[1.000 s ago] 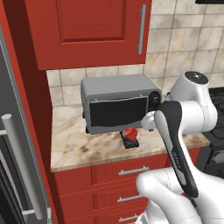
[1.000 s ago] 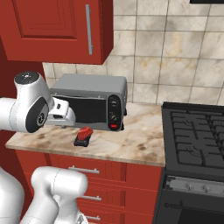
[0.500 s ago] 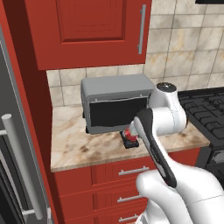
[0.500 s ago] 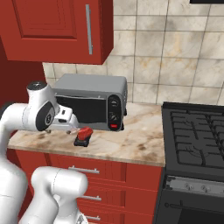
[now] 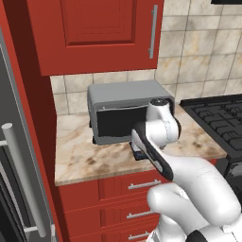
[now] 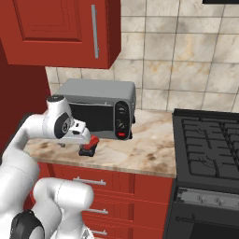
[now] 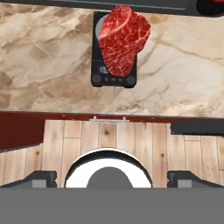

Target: Take the steak from the fridge and place it on the digital scale on the counter by the fridge. Wait a few seconds for a reading, then move it to the plate on the dining counter.

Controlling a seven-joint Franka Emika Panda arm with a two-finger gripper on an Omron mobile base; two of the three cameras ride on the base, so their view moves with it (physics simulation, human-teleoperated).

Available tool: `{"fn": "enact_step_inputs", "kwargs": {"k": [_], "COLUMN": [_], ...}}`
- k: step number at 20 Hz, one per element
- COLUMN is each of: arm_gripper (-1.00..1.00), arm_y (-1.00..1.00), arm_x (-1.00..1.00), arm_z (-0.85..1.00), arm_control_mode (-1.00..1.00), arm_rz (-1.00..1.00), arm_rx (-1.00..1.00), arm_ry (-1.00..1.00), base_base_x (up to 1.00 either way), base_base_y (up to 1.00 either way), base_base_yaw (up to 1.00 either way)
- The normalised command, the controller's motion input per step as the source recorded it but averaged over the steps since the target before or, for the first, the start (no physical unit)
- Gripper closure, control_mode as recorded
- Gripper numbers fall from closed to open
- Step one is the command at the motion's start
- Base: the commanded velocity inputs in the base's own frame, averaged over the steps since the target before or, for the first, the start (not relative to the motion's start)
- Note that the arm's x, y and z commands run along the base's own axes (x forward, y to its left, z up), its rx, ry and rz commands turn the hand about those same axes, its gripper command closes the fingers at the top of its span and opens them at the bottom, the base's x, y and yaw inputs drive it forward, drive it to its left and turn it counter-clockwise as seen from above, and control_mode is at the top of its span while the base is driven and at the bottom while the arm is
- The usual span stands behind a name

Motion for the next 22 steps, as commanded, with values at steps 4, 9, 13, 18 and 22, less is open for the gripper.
{"fn": "enact_step_inputs", "kwargs": {"k": [4, 9, 13, 18, 22], "arm_gripper": [-1.00, -1.00, -1.00, -1.00, -1.00], "arm_y": [-0.16, -0.18, -0.03, -0.07, 0.00], "arm_x": [0.34, 0.18, 0.11, 0.00, 0.03], "arm_z": [-0.11, 0.00, -0.08, -0.02, -0.04], "arm_control_mode": [-1.00, -1.00, -1.00, -1.00, -1.00], "arm_rz": [0.00, 0.04, 0.09, 0.12, 0.10], "arm_rx": [0.02, 0.07, 0.16, 0.18, 0.04], "arm_ry": [0.02, 0.00, -0.05, -0.16, -0.13], "base_base_x": [0.00, 0.00, 0.00, 0.00, 0.00], "base_base_y": [0.00, 0.00, 0.00, 0.00, 0.00], "base_base_yaw": [0.00, 0.00, 0.00, 0.00, 0.00]}}
